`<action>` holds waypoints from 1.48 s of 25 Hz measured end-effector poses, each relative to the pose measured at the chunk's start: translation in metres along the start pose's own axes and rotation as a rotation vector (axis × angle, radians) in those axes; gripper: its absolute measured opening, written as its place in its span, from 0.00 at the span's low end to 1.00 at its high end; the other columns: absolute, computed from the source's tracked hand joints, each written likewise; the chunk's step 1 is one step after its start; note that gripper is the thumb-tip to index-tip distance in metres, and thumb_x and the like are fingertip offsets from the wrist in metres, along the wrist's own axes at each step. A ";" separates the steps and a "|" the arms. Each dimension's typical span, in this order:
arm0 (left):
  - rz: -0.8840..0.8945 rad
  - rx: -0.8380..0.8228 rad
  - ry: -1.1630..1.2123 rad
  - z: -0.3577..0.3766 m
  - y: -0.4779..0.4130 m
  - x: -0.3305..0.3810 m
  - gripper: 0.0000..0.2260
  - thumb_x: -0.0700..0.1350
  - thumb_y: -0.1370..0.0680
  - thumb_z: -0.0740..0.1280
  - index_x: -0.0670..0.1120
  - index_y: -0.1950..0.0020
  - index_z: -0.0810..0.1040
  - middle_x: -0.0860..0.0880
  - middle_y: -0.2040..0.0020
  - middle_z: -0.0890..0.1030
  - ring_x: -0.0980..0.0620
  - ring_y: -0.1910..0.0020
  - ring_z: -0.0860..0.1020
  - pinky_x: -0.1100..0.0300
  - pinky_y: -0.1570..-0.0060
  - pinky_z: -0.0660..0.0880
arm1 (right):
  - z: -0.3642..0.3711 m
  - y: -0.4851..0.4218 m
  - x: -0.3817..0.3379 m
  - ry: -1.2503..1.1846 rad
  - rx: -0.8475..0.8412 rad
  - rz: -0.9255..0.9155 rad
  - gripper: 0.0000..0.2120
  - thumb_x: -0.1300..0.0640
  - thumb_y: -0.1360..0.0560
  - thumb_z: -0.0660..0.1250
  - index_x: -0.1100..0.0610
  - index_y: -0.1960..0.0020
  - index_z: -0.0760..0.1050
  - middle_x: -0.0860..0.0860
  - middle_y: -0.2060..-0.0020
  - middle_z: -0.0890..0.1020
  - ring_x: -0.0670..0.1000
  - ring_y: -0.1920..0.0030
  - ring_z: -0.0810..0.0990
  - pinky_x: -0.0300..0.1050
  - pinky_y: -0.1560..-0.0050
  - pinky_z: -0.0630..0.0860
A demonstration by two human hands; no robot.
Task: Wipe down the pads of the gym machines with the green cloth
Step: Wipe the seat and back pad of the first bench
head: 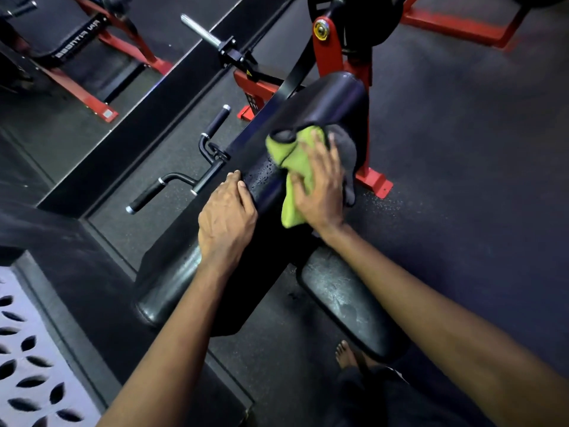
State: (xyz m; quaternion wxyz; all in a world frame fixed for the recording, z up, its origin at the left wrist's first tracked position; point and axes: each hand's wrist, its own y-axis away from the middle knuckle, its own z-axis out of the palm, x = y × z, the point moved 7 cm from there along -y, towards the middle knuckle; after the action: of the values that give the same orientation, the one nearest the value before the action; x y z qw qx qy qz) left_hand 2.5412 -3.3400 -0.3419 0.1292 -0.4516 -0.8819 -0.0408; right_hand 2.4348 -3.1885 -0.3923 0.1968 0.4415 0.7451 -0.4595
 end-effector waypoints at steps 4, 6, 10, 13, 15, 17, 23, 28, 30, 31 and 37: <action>0.001 -0.002 0.023 0.000 0.001 -0.002 0.20 0.51 0.15 0.52 0.49 0.25 0.70 0.48 0.28 0.75 0.45 0.32 0.75 0.50 0.33 0.69 | 0.000 -0.005 0.013 0.058 -0.078 -0.151 0.31 0.53 0.27 0.69 0.58 0.25 0.71 0.57 0.24 0.70 0.60 0.22 0.64 0.59 0.23 0.61; 0.008 0.009 0.014 0.001 0.002 -0.001 0.20 0.51 0.15 0.52 0.49 0.25 0.70 0.48 0.28 0.75 0.46 0.32 0.74 0.50 0.33 0.69 | -0.009 -0.033 0.050 -0.020 0.127 0.120 0.29 0.49 0.22 0.67 0.62 0.25 0.70 0.59 0.25 0.71 0.59 0.24 0.67 0.57 0.23 0.63; 0.014 0.000 0.008 0.001 0.002 0.002 0.20 0.52 0.15 0.52 0.49 0.25 0.71 0.48 0.29 0.76 0.46 0.31 0.74 0.49 0.33 0.68 | 0.008 -0.013 0.078 -0.311 0.272 0.538 0.34 0.40 0.18 0.62 0.64 0.23 0.66 0.60 0.25 0.70 0.56 0.23 0.67 0.56 0.22 0.62; -0.064 0.004 0.061 -0.003 -0.003 0.007 0.17 0.52 0.15 0.52 0.48 0.35 0.76 0.42 0.38 0.81 0.39 0.38 0.77 0.47 0.41 0.72 | 0.026 0.030 0.080 -0.404 0.103 0.597 0.38 0.36 0.18 0.57 0.65 0.21 0.62 0.60 0.22 0.67 0.55 0.21 0.64 0.56 0.22 0.59; -0.044 -0.019 0.097 0.006 -0.020 0.028 0.16 0.52 0.15 0.52 0.45 0.44 0.75 0.39 0.43 0.80 0.37 0.43 0.77 0.46 0.45 0.71 | 0.024 0.018 0.097 -0.429 0.093 0.570 0.35 0.39 0.18 0.57 0.64 0.21 0.62 0.60 0.22 0.66 0.55 0.21 0.64 0.55 0.21 0.59; 0.048 -0.047 0.090 0.020 -0.039 0.059 0.20 0.54 0.17 0.51 0.43 0.41 0.74 0.39 0.40 0.79 0.38 0.40 0.76 0.47 0.41 0.71 | 0.016 -0.016 0.130 -0.453 0.184 0.673 0.33 0.40 0.18 0.58 0.63 0.23 0.66 0.59 0.24 0.70 0.54 0.24 0.68 0.55 0.23 0.63; -0.025 0.014 -0.002 0.041 -0.077 0.102 0.19 0.53 0.15 0.50 0.44 0.38 0.75 0.42 0.38 0.79 0.41 0.38 0.76 0.47 0.40 0.71 | 0.027 -0.006 0.165 -0.496 0.139 0.772 0.30 0.40 0.17 0.57 0.61 0.25 0.68 0.56 0.28 0.74 0.51 0.27 0.72 0.45 0.25 0.64; -0.128 0.083 -0.090 0.039 -0.068 0.111 0.17 0.53 0.15 0.50 0.49 0.37 0.75 0.46 0.40 0.81 0.43 0.41 0.77 0.48 0.44 0.72 | 0.027 -0.015 0.184 -0.478 0.143 0.848 0.32 0.43 0.18 0.55 0.67 0.26 0.69 0.61 0.27 0.73 0.57 0.26 0.71 0.44 0.23 0.62; -0.151 0.086 -0.103 0.039 -0.068 0.110 0.17 0.53 0.15 0.50 0.50 0.37 0.74 0.47 0.40 0.81 0.43 0.42 0.77 0.48 0.45 0.72 | 0.010 -0.037 0.170 -0.405 0.144 0.690 0.32 0.44 0.17 0.56 0.69 0.25 0.67 0.64 0.26 0.71 0.58 0.24 0.68 0.37 0.23 0.58; -0.156 0.089 -0.106 0.038 -0.068 0.110 0.17 0.53 0.16 0.50 0.51 0.37 0.74 0.47 0.40 0.81 0.43 0.42 0.78 0.48 0.46 0.72 | 0.003 -0.047 0.160 -0.403 0.130 0.591 0.31 0.45 0.16 0.56 0.68 0.24 0.67 0.63 0.25 0.70 0.58 0.24 0.67 0.37 0.23 0.58; -0.151 0.107 -0.141 0.039 -0.068 0.110 0.18 0.55 0.16 0.49 0.53 0.34 0.73 0.50 0.39 0.81 0.45 0.42 0.78 0.48 0.46 0.74 | -0.027 -0.105 0.111 -0.120 -0.063 0.025 0.28 0.50 0.23 0.66 0.54 0.24 0.72 0.53 0.23 0.70 0.60 0.21 0.62 0.56 0.22 0.60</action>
State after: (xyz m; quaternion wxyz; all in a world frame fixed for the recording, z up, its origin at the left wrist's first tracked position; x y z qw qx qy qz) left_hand 2.4174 -3.2859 -0.3470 0.0871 -0.3781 -0.9212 0.0284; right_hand 2.2908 -3.1323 -0.4027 0.2608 0.4160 0.7404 -0.4591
